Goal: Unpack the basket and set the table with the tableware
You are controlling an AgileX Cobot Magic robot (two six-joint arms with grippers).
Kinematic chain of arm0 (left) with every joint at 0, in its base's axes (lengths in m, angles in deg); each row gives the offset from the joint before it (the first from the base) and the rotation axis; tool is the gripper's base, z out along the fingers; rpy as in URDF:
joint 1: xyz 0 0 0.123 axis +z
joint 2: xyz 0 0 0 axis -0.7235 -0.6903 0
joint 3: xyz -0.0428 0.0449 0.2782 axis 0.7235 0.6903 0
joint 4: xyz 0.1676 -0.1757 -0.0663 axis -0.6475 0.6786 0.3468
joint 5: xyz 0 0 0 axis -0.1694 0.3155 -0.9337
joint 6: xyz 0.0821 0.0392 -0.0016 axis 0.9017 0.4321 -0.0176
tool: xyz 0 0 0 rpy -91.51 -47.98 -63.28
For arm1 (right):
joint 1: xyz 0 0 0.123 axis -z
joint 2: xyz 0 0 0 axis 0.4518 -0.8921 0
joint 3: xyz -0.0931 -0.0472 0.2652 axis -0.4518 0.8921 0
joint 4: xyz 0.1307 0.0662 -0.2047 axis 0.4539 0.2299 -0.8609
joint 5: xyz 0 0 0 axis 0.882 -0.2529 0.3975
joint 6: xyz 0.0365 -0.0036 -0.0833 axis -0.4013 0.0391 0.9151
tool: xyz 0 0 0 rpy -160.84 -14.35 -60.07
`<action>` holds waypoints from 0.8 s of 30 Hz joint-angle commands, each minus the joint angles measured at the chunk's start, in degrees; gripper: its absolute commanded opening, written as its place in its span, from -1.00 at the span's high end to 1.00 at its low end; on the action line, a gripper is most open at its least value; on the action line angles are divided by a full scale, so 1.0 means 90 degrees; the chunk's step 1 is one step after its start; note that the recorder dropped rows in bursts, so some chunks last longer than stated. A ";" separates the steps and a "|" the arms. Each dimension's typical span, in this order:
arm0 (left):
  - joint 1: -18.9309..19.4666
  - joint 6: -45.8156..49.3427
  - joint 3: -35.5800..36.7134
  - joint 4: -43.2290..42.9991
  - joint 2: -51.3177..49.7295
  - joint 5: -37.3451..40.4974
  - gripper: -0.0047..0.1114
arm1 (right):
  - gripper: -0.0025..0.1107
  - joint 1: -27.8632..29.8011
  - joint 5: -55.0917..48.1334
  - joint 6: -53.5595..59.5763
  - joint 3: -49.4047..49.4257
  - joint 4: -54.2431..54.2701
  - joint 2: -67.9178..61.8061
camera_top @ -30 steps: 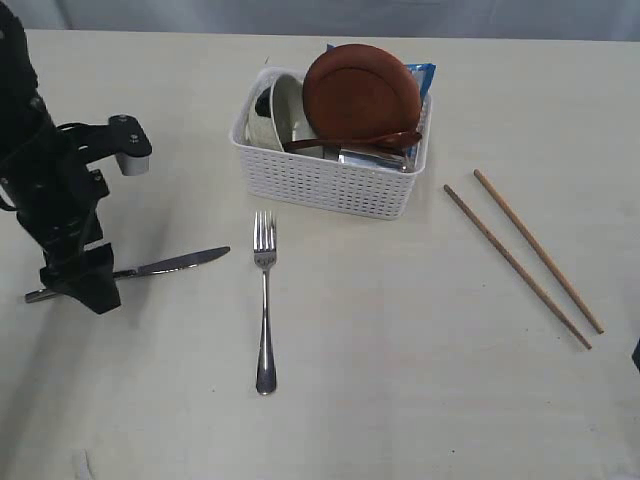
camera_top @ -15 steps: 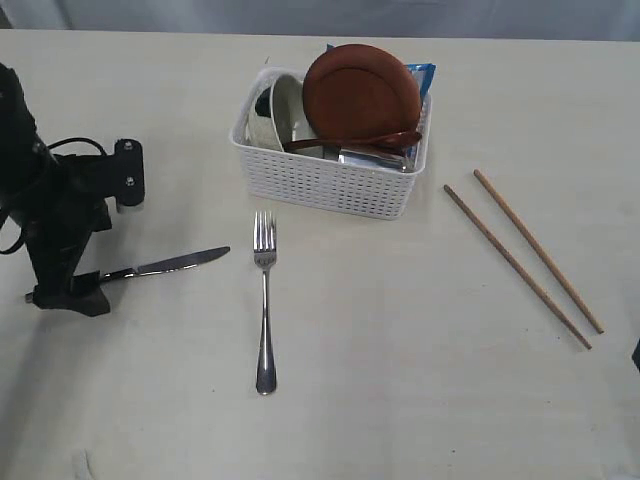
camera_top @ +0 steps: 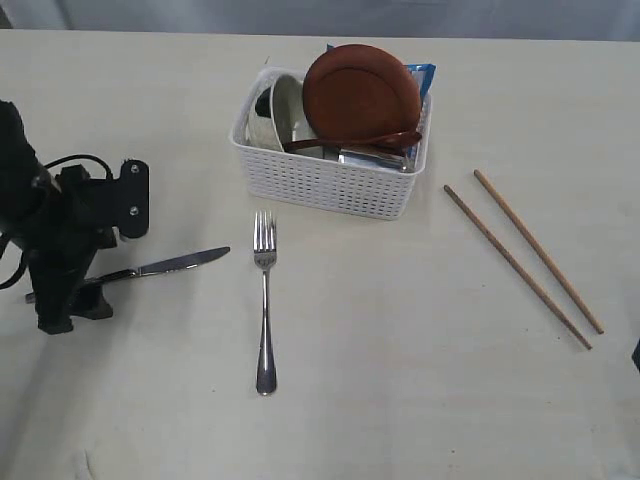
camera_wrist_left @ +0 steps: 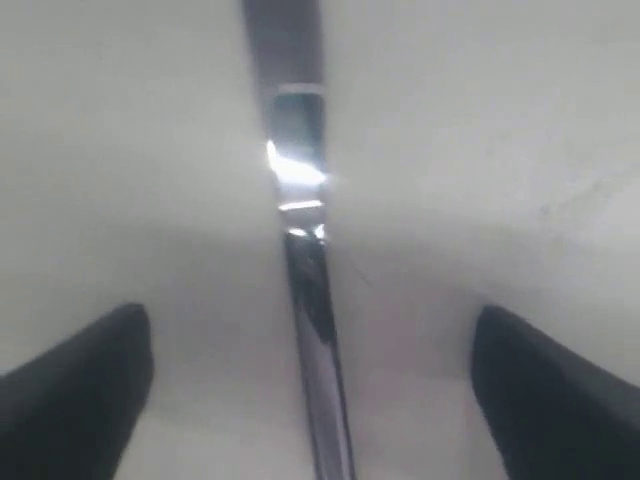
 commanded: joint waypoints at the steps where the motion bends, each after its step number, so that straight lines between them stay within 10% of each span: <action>1: -0.0064 -0.0654 0.0197 0.0078 -0.0257 -0.0372 0.14 | 0.96 0.0048 0.0018 0.0005 0.0019 -0.0039 0.0036; 5: -0.0064 -0.0727 0.0197 0.0078 -0.0257 -0.0271 0.53 | 0.96 0.0048 0.0018 0.0005 0.0019 -0.0039 0.0036; 12: -0.0064 -0.1032 0.0197 0.0078 -0.0257 0.0032 0.03 | 0.96 0.0048 0.0018 0.0005 0.0019 -0.0039 0.0036; 19: -0.0064 -0.1034 0.0197 0.0078 -0.0257 0.0580 0.92 | 0.96 0.0048 0.0018 0.0005 0.0019 -0.0039 0.0036; 24: -0.0064 -0.2283 0.0197 0.0089 -0.0257 0.0716 0.92 | 0.96 0.0048 0.0018 0.0005 0.0019 -0.0039 0.0036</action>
